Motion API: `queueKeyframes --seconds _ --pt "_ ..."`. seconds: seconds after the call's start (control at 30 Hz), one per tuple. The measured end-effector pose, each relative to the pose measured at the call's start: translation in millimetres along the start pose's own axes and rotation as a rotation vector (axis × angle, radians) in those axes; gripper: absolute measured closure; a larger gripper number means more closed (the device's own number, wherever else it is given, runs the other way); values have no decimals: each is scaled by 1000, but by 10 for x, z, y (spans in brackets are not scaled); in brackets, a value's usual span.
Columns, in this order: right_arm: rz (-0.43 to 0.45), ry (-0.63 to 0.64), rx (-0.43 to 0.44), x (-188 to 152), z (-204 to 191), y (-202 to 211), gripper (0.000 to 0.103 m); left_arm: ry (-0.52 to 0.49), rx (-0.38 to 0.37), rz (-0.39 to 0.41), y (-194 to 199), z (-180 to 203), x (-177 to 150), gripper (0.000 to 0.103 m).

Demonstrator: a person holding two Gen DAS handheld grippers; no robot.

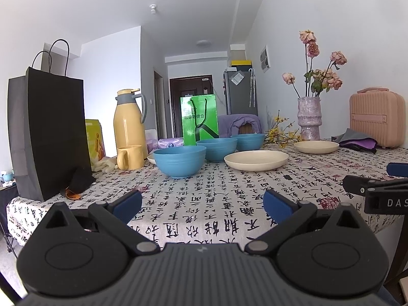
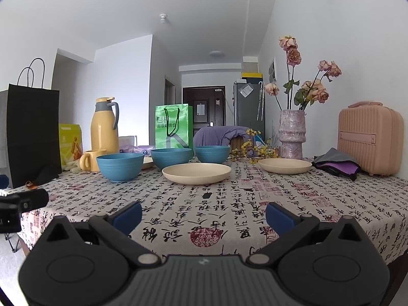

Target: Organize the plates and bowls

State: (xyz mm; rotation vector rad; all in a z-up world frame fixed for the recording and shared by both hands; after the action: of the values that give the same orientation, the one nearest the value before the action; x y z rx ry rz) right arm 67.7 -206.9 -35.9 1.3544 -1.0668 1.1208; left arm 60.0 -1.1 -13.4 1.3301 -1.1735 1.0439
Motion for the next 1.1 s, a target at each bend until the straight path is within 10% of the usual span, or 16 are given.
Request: queueKeyframes --seconds 1.1 --pt "66 91 24 284 -154 -131 0 18 35 49 -146 -96 289 0"
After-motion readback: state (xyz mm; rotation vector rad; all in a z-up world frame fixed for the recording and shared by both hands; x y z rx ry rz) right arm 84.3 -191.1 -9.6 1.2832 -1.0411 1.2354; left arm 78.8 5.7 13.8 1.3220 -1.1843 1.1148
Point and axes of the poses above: each gripper's, at about its wrist camera, not at the fingertips, and y roughly against the way its jaws point, z to its right, x to its top, the point moved 6 cm from there along -y, roughly the way its jaws point
